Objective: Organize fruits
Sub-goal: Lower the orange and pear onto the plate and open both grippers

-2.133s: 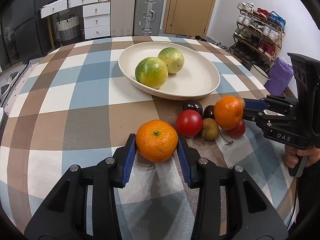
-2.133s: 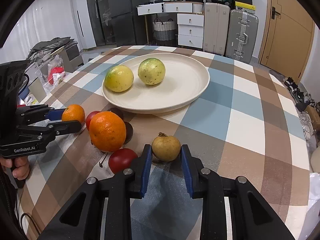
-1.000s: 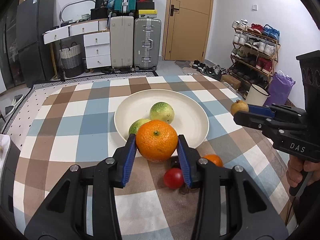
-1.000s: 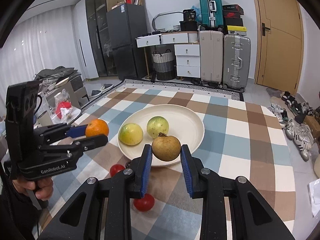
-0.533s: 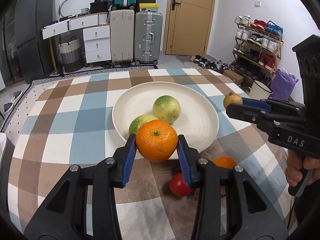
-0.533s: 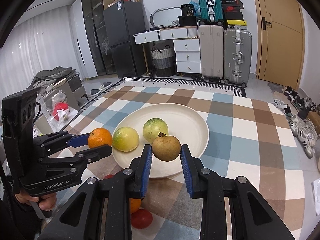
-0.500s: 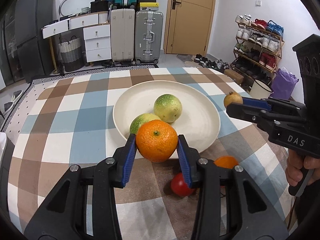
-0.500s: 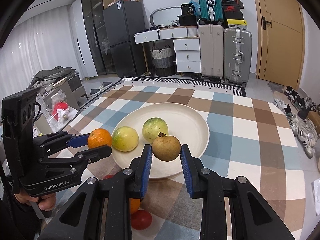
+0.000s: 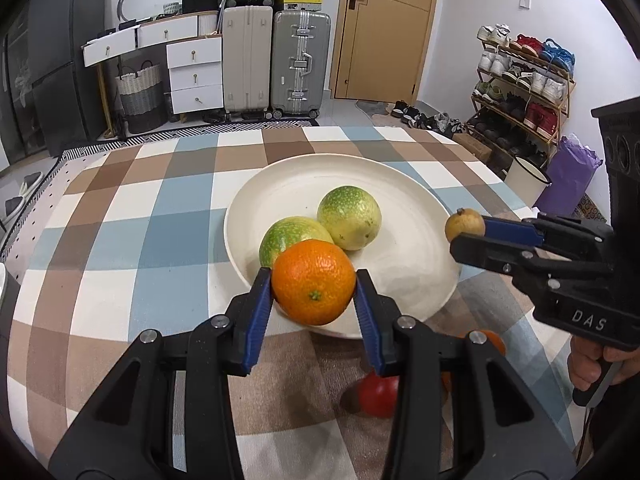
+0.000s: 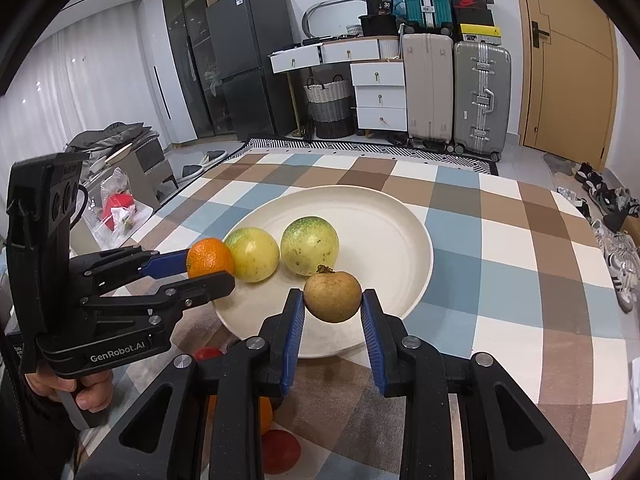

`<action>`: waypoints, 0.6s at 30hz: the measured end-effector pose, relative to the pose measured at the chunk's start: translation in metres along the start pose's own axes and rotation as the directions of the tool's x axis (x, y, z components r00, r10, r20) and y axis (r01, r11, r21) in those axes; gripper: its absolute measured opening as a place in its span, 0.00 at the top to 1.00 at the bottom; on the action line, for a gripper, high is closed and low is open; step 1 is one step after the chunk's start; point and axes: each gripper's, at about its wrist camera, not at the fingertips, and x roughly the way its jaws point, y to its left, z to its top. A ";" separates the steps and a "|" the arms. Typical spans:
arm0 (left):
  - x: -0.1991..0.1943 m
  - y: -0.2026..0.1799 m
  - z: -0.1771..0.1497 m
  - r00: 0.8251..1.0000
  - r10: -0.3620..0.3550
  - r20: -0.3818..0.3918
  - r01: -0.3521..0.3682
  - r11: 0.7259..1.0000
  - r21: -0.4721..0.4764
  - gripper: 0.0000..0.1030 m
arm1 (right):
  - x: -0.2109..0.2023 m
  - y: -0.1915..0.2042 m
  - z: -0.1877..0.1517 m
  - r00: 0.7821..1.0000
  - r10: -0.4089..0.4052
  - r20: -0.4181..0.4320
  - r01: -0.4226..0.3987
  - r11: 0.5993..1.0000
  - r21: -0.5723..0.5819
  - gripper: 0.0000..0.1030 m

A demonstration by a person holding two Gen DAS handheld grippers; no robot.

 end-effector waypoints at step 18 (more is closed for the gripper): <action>0.022 -0.017 0.008 1.000 -0.007 -0.018 0.008 0.998 0.055 0.63 | 0.021 -0.009 -0.002 0.999 -0.023 -0.028 0.024 0.999 0.039 0.71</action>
